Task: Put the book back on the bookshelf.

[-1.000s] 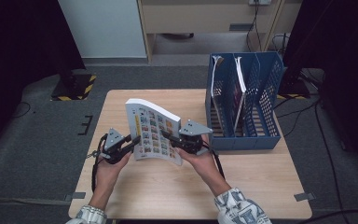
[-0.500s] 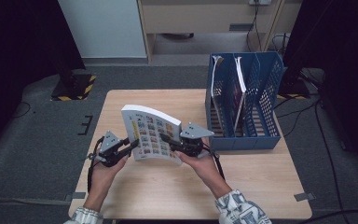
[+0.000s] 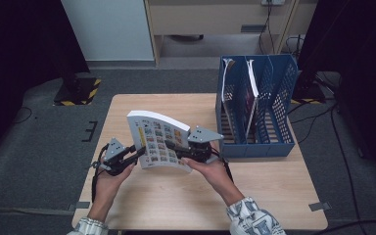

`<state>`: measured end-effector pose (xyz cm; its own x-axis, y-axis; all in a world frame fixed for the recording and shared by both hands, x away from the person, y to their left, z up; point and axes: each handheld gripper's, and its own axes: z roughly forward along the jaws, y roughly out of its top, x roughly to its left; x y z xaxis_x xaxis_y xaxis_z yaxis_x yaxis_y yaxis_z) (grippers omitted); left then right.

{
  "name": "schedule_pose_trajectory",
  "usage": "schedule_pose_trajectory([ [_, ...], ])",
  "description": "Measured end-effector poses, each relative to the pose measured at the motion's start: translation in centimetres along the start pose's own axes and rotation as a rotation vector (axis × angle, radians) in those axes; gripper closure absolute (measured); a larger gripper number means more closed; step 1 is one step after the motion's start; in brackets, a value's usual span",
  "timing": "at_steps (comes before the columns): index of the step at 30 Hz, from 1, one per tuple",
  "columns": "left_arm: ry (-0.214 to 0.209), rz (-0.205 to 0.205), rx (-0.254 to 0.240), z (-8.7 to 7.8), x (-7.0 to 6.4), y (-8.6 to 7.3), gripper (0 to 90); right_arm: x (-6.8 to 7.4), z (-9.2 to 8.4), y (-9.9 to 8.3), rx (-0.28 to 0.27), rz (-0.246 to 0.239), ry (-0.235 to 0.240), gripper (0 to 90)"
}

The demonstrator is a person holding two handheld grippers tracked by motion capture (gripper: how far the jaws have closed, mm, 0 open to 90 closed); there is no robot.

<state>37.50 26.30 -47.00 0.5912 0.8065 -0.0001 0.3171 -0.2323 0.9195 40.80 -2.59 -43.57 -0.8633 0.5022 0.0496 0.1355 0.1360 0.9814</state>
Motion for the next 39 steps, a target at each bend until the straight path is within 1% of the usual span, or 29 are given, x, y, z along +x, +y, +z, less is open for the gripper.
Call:
schedule_pose_trajectory([
  [2, -0.002, -0.001, -0.001, 0.0, 0.0, 0.0, 69.0, 0.0, 0.0, 0.1, -0.012, -0.001, 0.005, 54.3],
  [3, -0.003, -0.001, -0.001, 0.0, 0.0, 0.0, 69.1, 0.0, 0.0, 0.3, -0.034, -0.001, 0.005, 53.9],
  [5, -0.003, -0.002, -0.002, 0.0, 0.0, 0.0, 69.1, -0.1, -0.1, 0.8, -0.056, -0.001, 0.011, 53.4],
  [6, -0.002, -0.003, -0.002, 0.0, 0.0, 0.0, 69.1, -0.1, 0.0, 1.2, -0.049, -0.006, 0.02, 53.7],
  [9, -0.003, -0.004, -0.003, 0.0, 0.0, -0.1, 69.1, 0.0, 0.0, 1.4, -0.046, -0.008, 0.023, 55.0],
  [10, -0.002, -0.006, -0.004, 0.0, 0.0, -0.1, 69.0, -0.1, 0.1, 1.2, -0.051, -0.016, 0.025, 56.2],
  [12, -0.001, -0.005, -0.004, 0.0, 0.0, -0.1, 69.1, -0.1, 0.1, 1.2, -0.054, -0.016, 0.024, 56.9],
  [15, -0.002, -0.006, -0.006, 0.0, 0.0, -0.1, 69.1, -0.2, 0.1, 1.1, -0.058, -0.01, 0.019, 60.2],
  [18, 0.0, -0.007, -0.007, 0.0, 0.0, -0.1, 69.0, -0.3, 0.3, 1.1, -0.063, 0.01, 0.01, 64.7],
  [23, -0.001, -0.011, -0.007, 0.0, 0.0, -0.2, 69.0, -0.2, 0.5, 1.1, -0.065, 0.01, 0.01, 66.1],
  [24, 0.0, -0.012, -0.007, 0.0, 0.0, -0.2, 69.0, -0.2, 0.6, 1.1, -0.067, 0.009, 0.008, 67.4],
  [25, 0.0, -0.013, -0.008, 0.0, 0.0, -0.2, 69.0, -0.2, 0.6, 1.1, -0.066, 0.02, 0.009, 69.5],
  [26, 0.0, -0.013, -0.009, 0.0, 0.0, -0.2, 69.0, -0.2, 0.6, 1.1, -0.066, 0.02, 0.009, 69.5],
  [27, 0.002, -0.011, -0.01, 0.0, 0.0, -0.2, 68.7, -0.2, 0.7, 1.1, -0.067, 0.01, -0.003, 71.5],
  [29, 0.006, -0.011, -0.01, 0.1, 0.0, -0.2, 68.1, -0.2, 0.6, 1.1, -0.065, 0.007, -0.005, 72.1],
  [31, 0.015, -0.009, -0.007, 0.4, -0.2, -0.2, 61.7, 0.0, 0.6, 1.2, -0.064, -0.007, -0.018, 72.9],
  [33, 0.029, -0.01, -0.006, 0.7, -0.3, -0.2, 51.4, 0.1, 0.5, 1.2, -0.059, -0.016, -0.022, 73.3],
  [34, 0.041, -0.012, -0.005, 0.8, -0.3, -0.2, 44.6, 0.2, 0.5, 1.3, -0.06, -0.011, -0.024, 73.4],
  [35, 0.053, -0.006, 0.002, 0.9, -0.3, -0.3, 38.3, 0.2, 0.5, 1.3, -0.059, -0.011, -0.025, 73.6],
  [36, 0.059, -0.004, 0.002, 0.9, -0.3, -0.3, 35.1, 0.2, 0.5, 1.3, -0.058, -0.007, -0.033, 73.7],
  [37, 0.06, -0.009, 0.001, 0.8, -0.1, -0.3, 34.3, 0.2, 0.5, 1.3, -0.059, 0.001, -0.039, 73.7],
  [38, 0.069, -0.025, -0.001, 0.7, 0.2, -0.4, 32.3, 0.0, 0.4, 1.2, -0.062, 0.022, -0.049, 73.7],
  [39, 0.069, -0.025, -0.001, 0.7, 0.2, -0.4, 30.9, 0.0, 0.4, 1.2, -0.062, 0.022, -0.049, 73.7],
])
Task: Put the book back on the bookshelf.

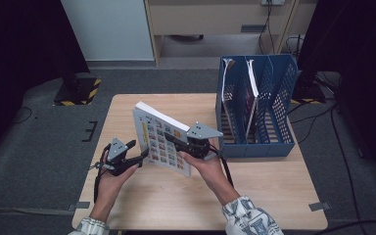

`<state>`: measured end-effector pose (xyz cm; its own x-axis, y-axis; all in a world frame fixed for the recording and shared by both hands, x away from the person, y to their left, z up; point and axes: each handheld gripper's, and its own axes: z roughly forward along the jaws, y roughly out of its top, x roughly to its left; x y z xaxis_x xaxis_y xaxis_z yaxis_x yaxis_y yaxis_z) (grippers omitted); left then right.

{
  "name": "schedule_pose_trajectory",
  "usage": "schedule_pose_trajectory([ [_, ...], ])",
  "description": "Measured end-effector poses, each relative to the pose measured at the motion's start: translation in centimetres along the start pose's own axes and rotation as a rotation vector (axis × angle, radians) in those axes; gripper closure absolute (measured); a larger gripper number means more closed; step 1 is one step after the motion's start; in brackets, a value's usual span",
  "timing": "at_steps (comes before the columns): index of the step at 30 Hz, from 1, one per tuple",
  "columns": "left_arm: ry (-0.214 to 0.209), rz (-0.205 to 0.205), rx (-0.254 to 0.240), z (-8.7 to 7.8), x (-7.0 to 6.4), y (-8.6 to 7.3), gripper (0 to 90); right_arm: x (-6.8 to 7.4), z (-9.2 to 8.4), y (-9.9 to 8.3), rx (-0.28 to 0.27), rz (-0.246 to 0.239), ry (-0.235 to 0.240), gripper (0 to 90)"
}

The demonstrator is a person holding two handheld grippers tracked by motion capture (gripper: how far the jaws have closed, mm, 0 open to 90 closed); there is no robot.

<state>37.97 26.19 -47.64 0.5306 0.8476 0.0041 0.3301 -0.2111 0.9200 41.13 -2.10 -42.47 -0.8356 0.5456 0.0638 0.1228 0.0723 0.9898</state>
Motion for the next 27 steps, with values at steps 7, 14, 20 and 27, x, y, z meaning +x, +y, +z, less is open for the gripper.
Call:
schedule_pose_trajectory([
  [7, 0.069, -0.013, 0.045, -0.2, 1.6, -0.6, 23.2, -0.2, -0.5, 0.2, 0.007, -0.007, -0.012, 73.7],
  [14, 0.078, -0.025, 0.115, 0.5, 2.0, -1.2, 11.2, -0.1, -1.0, 0.6, 0.016, -0.023, -0.033, 73.7],
  [20, 0.12, -0.035, 0.163, 1.1, 2.1, -1.5, 1.9, 0.0, -1.2, 1.0, 0.017, -0.031, -0.029, 73.7],
  [27, 0.123, -0.035, 0.186, 1.3, 2.2, -1.8, 2.2, 0.1, -1.7, 1.6, 0.013, -0.051, -0.048, 73.7],
])
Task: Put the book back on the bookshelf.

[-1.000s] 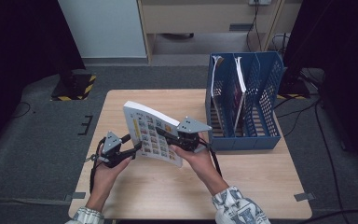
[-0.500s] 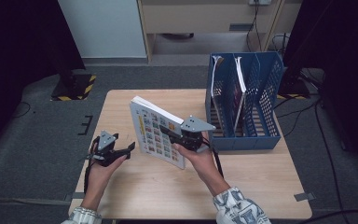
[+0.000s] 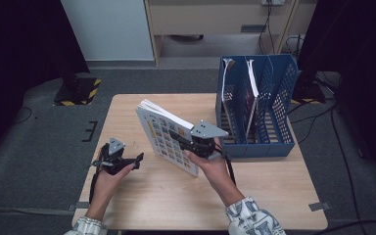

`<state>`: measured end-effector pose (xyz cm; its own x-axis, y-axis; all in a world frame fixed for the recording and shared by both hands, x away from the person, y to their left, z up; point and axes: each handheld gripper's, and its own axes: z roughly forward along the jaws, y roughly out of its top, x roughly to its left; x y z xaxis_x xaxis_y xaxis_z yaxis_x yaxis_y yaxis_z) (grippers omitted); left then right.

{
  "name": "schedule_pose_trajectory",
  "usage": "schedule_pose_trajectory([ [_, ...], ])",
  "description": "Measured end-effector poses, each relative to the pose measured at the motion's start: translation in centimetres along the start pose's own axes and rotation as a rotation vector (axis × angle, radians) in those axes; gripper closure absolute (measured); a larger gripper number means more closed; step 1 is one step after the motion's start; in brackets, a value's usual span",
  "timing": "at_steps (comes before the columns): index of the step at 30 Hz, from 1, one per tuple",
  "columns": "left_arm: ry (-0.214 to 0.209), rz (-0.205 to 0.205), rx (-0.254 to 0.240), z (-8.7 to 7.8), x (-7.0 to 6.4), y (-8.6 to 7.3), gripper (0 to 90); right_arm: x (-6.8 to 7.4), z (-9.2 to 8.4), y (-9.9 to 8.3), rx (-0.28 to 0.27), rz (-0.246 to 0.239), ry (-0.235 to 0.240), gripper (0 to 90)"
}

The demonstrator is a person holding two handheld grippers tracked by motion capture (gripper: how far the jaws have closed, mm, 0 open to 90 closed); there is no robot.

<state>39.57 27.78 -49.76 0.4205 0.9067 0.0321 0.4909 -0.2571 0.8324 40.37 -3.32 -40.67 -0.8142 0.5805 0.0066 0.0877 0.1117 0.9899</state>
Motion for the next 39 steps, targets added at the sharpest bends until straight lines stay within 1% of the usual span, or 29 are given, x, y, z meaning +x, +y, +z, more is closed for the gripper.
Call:
schedule_pose_trajectory([
  [3, 0.001, 0.002, 0.026, 0.2, 0.1, -0.3, 3.0, -0.1, -0.2, 0.2, 0.0, 0.003, -0.007, 73.7],
  [5, 0.004, 0.002, 0.036, 0.4, 0.0, -0.4, 3.5, -0.1, -0.3, 0.4, 0.002, -0.005, -0.009, 73.7],
  [8, 0.007, 0.002, 0.04, 0.5, 0.0, -0.5, 3.8, -0.1, -0.4, 0.5, 0.0, -0.01, -0.014, 73.7],
  [14, 0.005, -0.001, 0.059, 0.6, 0.1, -0.6, 4.0, -0.4, -0.7, 0.8, -0.003, 0.002, -0.023, 73.7],
  [17, 0.004, 0.0, 0.065, 0.7, 0.1, -0.7, 4.0, -0.5, -1.0, 0.9, -0.008, 0.002, -0.037, 73.7],
  [19, 0.003, 0.001, 0.073, 0.8, 0.1, -0.7, 4.0, -0.5, -1.1, 1.0, -0.008, 0.001, -0.038, 73.7],
  [23, 0.004, -0.002, 0.083, 1.0, 0.0, -0.8, 4.4, -0.7, -1.5, 1.4, -0.018, 0.007, -0.045, 73.7],
  [25, 0.005, 0.005, 0.089, 1.0, 0.0, -0.8, 4.5, -0.8, -1.8, 1.7, -0.027, 0.01, -0.051, 73.7],
  [33, 0.003, 0.007, 0.09, 1.1, -0.1, -0.9, 4.5, -1.2, -2.6, 2.1, -0.042, 0.004, -0.066, 73.7],
  [39, 0.004, 0.008, 0.091, 1.1, -0.1, -0.9, 4.6, -1.4, -3.0, 2.4, -0.05, 0.01, -0.07, 73.7],
])
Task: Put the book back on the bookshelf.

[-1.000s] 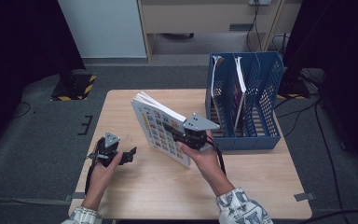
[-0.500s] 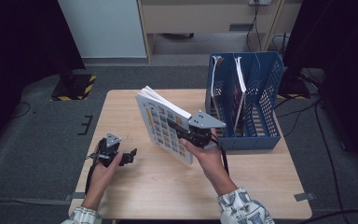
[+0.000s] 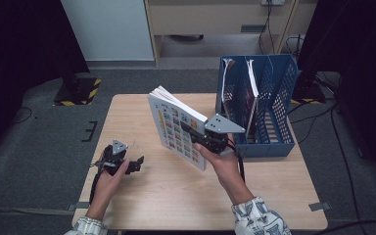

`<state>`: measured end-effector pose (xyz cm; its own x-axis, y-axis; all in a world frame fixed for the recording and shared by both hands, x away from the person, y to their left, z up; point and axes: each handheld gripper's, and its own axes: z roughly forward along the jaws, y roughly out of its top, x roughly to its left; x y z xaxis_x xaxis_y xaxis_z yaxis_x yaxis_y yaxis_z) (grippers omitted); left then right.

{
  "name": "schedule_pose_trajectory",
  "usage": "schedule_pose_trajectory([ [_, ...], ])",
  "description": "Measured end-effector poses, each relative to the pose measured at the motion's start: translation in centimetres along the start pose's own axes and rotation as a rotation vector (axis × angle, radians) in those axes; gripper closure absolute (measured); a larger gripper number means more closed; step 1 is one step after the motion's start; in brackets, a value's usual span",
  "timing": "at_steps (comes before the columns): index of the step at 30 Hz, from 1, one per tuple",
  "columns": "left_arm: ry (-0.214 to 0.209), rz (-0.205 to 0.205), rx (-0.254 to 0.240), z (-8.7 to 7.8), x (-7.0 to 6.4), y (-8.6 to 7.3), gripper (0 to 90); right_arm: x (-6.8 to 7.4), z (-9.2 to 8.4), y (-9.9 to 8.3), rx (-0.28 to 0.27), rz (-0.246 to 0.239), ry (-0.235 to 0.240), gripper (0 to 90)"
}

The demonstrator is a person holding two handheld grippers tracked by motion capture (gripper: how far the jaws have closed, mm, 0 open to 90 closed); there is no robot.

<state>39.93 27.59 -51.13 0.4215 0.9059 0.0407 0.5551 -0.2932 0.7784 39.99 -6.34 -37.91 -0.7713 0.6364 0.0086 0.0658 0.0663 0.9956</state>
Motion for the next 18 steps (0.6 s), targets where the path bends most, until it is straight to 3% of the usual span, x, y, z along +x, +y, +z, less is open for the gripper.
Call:
schedule_pose_trajectory([
  [18, 0.005, 0.011, 0.008, 0.1, -0.1, -0.1, 4.7, -0.2, -1.1, 0.4, -0.001, -0.01, -0.011, 73.8],
])
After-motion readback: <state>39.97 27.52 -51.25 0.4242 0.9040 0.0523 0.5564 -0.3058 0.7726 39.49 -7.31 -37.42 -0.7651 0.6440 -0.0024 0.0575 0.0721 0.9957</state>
